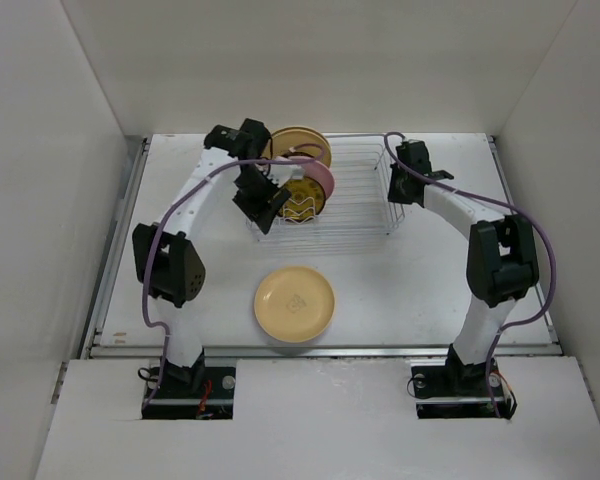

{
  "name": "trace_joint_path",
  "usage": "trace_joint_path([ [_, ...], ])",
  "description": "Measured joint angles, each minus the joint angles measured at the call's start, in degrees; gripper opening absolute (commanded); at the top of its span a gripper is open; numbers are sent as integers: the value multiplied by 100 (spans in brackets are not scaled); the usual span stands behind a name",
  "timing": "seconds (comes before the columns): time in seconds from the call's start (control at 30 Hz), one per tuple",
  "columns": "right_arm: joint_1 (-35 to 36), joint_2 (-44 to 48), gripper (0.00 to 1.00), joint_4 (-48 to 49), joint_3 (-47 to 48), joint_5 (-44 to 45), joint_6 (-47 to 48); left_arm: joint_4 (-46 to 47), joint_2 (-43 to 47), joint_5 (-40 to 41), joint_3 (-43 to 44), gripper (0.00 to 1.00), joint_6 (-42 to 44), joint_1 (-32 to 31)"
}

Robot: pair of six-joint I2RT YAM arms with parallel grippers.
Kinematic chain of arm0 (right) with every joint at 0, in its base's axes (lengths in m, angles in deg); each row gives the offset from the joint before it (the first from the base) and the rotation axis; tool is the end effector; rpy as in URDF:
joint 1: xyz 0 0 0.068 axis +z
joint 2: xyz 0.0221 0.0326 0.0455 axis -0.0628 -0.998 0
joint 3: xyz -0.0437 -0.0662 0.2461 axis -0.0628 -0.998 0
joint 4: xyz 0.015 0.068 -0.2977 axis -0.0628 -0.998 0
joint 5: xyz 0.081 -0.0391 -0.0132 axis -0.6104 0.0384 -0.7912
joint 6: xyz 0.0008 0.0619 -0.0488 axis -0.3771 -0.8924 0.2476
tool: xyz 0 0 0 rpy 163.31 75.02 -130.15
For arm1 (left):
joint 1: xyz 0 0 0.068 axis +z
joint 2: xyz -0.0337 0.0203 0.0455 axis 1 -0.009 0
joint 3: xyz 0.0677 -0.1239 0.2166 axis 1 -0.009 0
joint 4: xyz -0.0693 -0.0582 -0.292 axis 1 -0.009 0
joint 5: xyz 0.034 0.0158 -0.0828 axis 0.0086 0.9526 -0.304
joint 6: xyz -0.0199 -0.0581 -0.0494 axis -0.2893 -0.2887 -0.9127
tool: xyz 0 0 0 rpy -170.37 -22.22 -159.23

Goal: Unload the plates from the dish rack

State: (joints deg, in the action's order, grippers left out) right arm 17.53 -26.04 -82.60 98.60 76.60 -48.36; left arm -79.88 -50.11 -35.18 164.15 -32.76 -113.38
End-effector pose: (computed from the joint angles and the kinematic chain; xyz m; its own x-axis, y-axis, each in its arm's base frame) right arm 0.4633 0.1022 0.1690 -0.7206 0.1259 -0.6818 0.1035 0.9919 0.0738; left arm 0.3907 -0.1966 0.2798 -0.5047 0.7647 -0.4007 0.8553 0.5058 -0.1120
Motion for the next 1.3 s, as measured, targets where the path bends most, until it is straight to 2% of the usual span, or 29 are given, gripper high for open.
trace_joint_path([
  [0.17, -4, 11, 11, 46, -26, -68, -7, 83, 175, 11, 33, 50, -828, 704],
  [0.2, -4, 20, 17, 44, -26, -76, -22, 149, 166, 35, 33, 50, -997, 804],
  [0.23, -4, 31, 45, 35, -28, -94, -33, 216, 149, 52, 33, 50, -1145, 896],
  [0.27, -4, 35, 55, 22, -28, -96, -109, 278, 129, 63, 33, 50, -1287, 977],
  [0.33, 13, 55, 64, 13, -28, -83, -170, 393, 61, 92, 39, 50, -1517, 1099],
  [0.37, 33, 87, 72, -11, -28, -39, -197, 450, 9, 111, 42, 50, -1606, 1139],
  [0.43, 39, 240, 79, -66, -61, 129, -234, 527, -138, 199, 79, 50, -1727, 1172],
  [0.47, 46, 404, 87, -48, -133, 210, -232, 573, -243, 260, 111, 50, -1777, 1174],
  [0.57, 74, 1123, 88, 33, -398, 352, -50, 664, -546, 350, 190, 50, -1862, 1163],
  [0.67, 221, 1812, 82, 426, -509, 249, 382, 715, -811, 326, 271, 50, -1906, 1165],
  [0.77, 737, 2181, 82, 990, -516, -267, 955, 765, -1045, 238, 433, 48, -1937, 1163],
  [0.8, 933, 2184, 82, 1121, -494, -603, 1150, 772, -1086, 225, 472, 42, -1943, 1165],
  [0.9, 1403, 1722, 72, 1178, -138, -1775, 1609, 815, -1211, 227, 540, 28, -1982, 1163],
  [0.93, 1473, 1469, 64, 1137, 39, -2079, 1707, 815, -1239, 227, 553, 19, -1998, 1163],
  [0.97, 1515, 1156, 61, 1071, 289, -2356, 1805, 822, -1259, 229, 557, 15, -2011, 1163],
  [1.1, 1488, 74, 55, 944, 962, -2973, 1996, 828, -1296, 258, 566, 2, -2166, 1165],
  [1.3, 1427, -579, 54, 697, 1244, -2977, 2059, 796, -1333, 293, 616, 0, -2199, 1165],
])
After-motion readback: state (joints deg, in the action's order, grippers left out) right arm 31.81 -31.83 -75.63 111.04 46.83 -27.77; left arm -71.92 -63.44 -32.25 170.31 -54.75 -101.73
